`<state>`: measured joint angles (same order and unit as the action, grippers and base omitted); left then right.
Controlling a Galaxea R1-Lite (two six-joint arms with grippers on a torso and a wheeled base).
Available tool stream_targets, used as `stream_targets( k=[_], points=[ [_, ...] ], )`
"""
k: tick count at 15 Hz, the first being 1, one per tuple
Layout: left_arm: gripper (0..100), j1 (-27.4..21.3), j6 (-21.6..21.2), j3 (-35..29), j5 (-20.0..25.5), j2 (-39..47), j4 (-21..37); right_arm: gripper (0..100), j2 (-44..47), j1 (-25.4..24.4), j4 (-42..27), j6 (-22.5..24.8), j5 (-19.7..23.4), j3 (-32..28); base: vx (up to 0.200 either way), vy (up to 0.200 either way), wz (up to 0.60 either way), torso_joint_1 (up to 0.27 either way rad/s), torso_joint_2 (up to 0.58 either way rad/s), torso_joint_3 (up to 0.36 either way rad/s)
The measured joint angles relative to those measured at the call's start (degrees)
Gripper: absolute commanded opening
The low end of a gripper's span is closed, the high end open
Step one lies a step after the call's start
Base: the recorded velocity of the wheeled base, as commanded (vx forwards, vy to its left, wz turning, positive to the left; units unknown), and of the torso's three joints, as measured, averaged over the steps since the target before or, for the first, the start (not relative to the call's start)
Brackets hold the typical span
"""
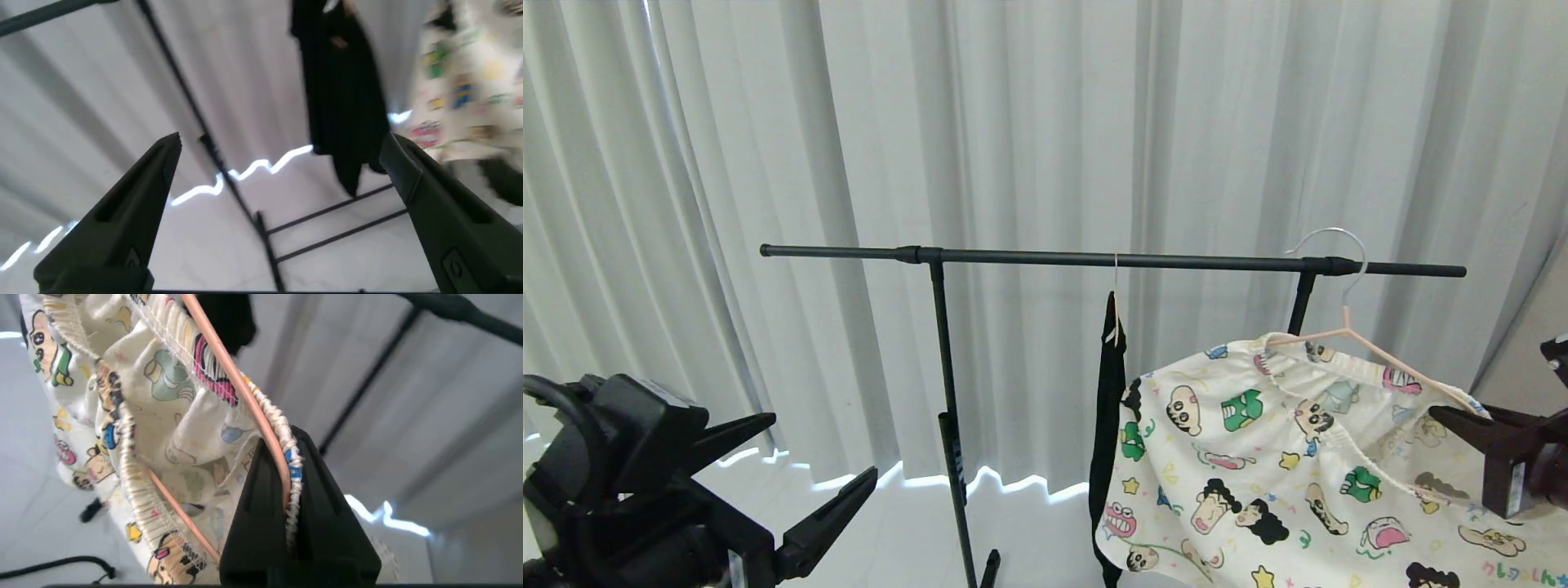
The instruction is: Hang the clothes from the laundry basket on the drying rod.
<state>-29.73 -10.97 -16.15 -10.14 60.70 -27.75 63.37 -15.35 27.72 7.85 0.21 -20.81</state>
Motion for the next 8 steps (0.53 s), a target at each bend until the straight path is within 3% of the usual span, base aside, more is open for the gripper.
stream_targets(
  k=[2,4,8],
  points=[
    [100,0.05,-0.35,0.17,-4.14,1.62,0.02,0,-0.66,5.22,0.0,0.02,-1.27,1.38,0.0,0.0,0.0,0.0,0.0,0.0],
    [100,0.39,-1.23,0.94,-5.16,2.32,-0.02,0,-0.78,9.79,0.0,0.05,-2.39,2.49,0.0,0.0,0.0,0.0,0.0,0.0],
    [100,6.25,-3.94,2.71,-5.58,2.69,-0.02,0,-0.33,13.24,0.02,0.11,-4.78,2.97,0.0,0.0,0.0,0.0,0.0,0.0]
  ],
)
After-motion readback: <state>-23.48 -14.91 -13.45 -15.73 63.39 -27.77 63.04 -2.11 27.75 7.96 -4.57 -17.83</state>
